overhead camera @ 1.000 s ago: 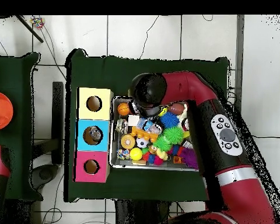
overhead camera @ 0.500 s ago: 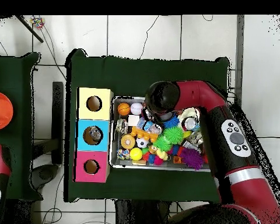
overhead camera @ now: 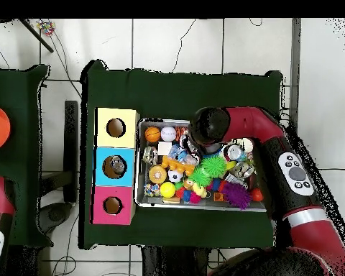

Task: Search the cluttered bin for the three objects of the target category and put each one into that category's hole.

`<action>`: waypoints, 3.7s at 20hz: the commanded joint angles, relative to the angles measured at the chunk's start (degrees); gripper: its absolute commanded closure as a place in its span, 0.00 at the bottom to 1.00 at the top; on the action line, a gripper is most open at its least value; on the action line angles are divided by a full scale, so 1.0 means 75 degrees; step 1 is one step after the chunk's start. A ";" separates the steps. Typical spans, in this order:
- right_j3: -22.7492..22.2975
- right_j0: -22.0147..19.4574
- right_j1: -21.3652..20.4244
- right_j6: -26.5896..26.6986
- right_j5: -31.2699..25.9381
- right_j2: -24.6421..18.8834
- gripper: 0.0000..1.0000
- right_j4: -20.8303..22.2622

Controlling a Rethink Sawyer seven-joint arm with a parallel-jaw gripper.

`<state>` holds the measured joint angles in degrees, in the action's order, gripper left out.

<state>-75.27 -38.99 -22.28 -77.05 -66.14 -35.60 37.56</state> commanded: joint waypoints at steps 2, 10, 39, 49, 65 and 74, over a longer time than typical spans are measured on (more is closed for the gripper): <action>-0.0535 -0.0358 0.0507 0.2713 -0.0088 -0.0258 0.00 0.0281; -0.1420 -0.0448 0.0193 0.2361 -0.0070 -0.0423 0.00 0.0088; -0.2794 -0.0640 -0.0381 0.1374 0.0228 -0.1165 0.00 -0.0332; -0.2682 -0.0250 -0.0950 -0.0797 0.2107 -0.1083 0.00 -0.0451; -0.1398 0.0386 -0.1231 0.0584 0.2468 -0.0878 0.00 -0.0455; -0.0699 0.0613 -0.0848 0.1362 0.2028 -0.0716 0.00 -0.0100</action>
<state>-87.15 -34.73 -31.36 -76.74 -45.16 -41.70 35.10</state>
